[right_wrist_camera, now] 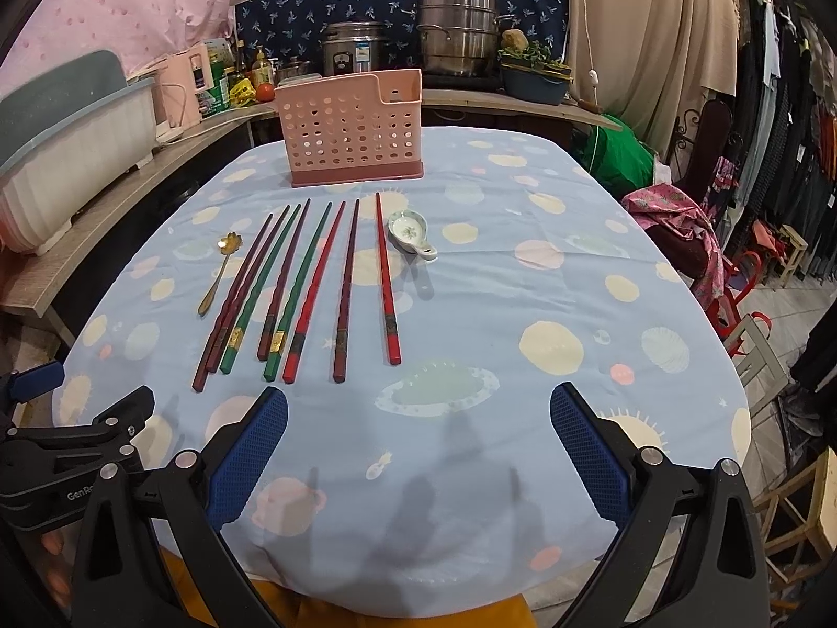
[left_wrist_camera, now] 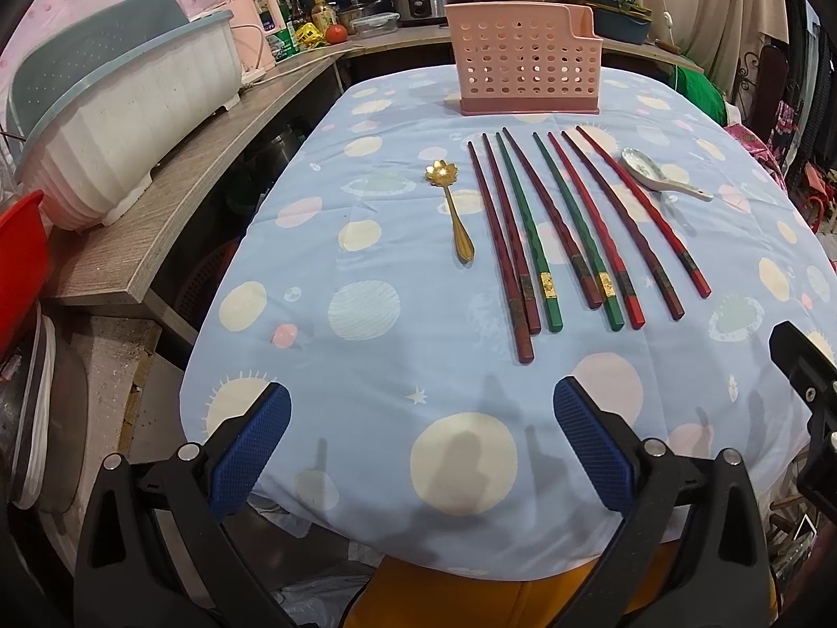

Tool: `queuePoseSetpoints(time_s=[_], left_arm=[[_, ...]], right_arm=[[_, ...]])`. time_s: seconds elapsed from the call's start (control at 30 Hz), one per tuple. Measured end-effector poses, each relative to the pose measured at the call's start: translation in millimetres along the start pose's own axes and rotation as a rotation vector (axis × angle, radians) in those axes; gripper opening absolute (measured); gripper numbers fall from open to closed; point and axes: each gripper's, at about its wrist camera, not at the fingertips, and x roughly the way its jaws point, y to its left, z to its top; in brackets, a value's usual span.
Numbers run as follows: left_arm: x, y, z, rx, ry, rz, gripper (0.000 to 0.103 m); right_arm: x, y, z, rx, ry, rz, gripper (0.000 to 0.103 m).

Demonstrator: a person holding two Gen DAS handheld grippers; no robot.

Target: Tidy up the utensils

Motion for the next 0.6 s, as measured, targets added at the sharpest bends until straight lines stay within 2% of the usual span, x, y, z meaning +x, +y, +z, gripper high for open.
queuePoseSetpoints(time_s=[0.6], left_arm=[[3.9, -2.6, 1.1, 0.002, 0.011, -0.005, 0.096]], right_arm=[[0.4, -0.3, -1.7, -0.004, -0.001, -0.005, 0.096]])
